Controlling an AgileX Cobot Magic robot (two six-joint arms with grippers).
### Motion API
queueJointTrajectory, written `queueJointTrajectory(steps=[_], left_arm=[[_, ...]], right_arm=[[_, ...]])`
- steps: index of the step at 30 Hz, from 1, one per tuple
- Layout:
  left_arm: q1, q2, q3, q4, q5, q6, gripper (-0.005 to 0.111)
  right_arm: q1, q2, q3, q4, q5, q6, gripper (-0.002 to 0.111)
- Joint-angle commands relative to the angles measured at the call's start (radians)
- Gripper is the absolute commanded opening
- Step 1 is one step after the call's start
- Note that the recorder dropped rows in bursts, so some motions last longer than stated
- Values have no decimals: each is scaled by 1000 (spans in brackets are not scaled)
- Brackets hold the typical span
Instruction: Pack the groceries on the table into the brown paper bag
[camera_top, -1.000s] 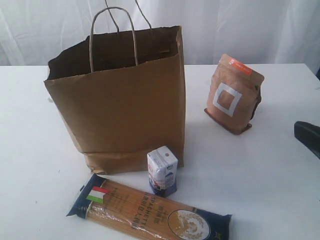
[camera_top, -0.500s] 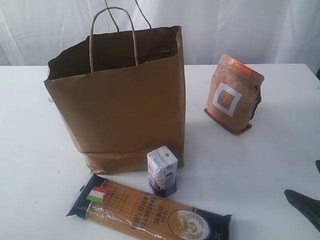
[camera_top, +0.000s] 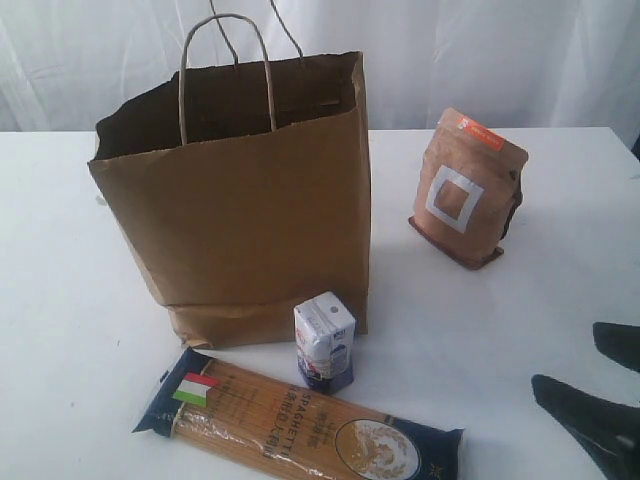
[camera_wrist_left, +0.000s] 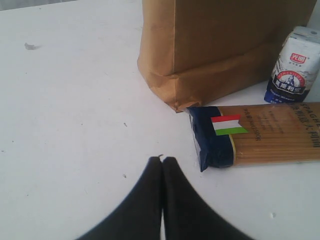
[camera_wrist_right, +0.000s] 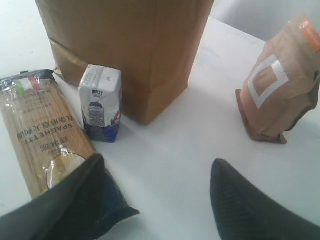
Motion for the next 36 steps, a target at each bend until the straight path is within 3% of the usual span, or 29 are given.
queueJointTrajectory(steps=[1,6,11,15,21,26,31,34,36], left_arm=[[2,-5,4,-1,-3,-9,0],[2,-5,4,-1,-3,-9,0],[2,-5,4,-1,-3,-9,0],[2,-5,4,-1,-3,-9,0],[2,-5,4,-1,-3,-9,0],[2,-5,4,-1,-3,-9,0],[2,-5,4,-1,-3,-9,0],[2,-5,4,-1,-3,-9,0],[2,-5,4,-1,-3,-9,0]], right_arm=[[2,-7,44,26,-246,-5,58],[2,-7,44,38,-479,86,58],[2,-7,44,38,-521,225,58],[2,-7,44,38,-456,227,58],[2,89,-55,74,-163,303,58],[2,263,-159,127,-58,181,58],[74,621,-323,481,-67,-239,59],[114,812,-364,479,-175,-271,71],[114,904,-377,482,-227,-240,74]])
